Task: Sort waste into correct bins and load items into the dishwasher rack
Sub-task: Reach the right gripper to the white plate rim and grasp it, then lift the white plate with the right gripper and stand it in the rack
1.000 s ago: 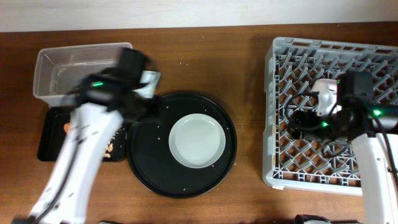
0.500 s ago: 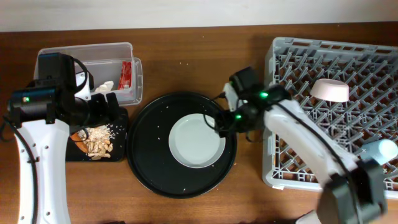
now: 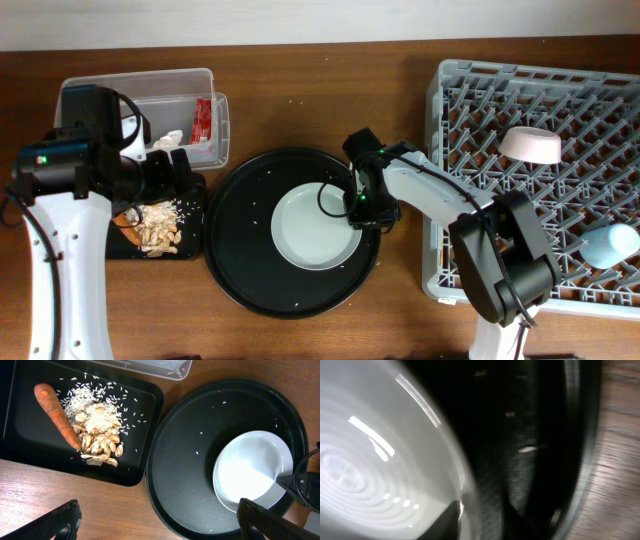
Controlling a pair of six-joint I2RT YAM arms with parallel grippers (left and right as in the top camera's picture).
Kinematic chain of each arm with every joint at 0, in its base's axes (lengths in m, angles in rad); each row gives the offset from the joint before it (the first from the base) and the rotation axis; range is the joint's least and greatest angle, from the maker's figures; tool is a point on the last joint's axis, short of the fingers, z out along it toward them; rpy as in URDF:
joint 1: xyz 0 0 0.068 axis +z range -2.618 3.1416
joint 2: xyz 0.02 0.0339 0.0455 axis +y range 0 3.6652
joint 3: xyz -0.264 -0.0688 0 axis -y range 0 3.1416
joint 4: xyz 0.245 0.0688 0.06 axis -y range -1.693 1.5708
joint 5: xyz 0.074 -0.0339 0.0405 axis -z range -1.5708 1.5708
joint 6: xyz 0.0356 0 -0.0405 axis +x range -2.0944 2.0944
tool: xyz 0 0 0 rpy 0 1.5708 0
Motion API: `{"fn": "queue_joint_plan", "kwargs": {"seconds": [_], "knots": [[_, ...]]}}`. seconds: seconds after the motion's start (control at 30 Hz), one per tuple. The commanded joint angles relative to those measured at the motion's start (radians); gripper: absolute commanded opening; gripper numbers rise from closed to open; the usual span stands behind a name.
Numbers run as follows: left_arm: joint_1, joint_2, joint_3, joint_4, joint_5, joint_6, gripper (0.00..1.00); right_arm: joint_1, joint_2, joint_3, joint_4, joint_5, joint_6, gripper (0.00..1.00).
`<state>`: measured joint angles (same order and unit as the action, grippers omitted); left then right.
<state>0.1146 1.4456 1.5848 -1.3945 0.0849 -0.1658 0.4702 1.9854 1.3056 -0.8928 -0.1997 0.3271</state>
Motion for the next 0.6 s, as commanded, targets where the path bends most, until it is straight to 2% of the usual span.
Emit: {"fn": "queue_joint_plan", "kwargs": {"seconds": [0.0,0.17,0.43,0.57], "knots": [[0.007,-0.008,0.013,0.002,-0.004,-0.005,0.99,-0.021,0.018,0.008,-0.008,0.062,0.030,0.16],[0.007,-0.008,0.013,0.002,-0.004,-0.005,0.99,-0.089,0.015,0.008,-0.019,0.061,0.030,0.05],[0.007,-0.008,0.013,0.002,-0.004,-0.005,0.99,-0.104,-0.027,0.030,-0.035,0.085,0.024,0.04],[0.007,-0.008,0.013,0.001,-0.004,-0.005,0.99,-0.104,-0.116,0.072,-0.083,0.138,0.018,0.04]]}}
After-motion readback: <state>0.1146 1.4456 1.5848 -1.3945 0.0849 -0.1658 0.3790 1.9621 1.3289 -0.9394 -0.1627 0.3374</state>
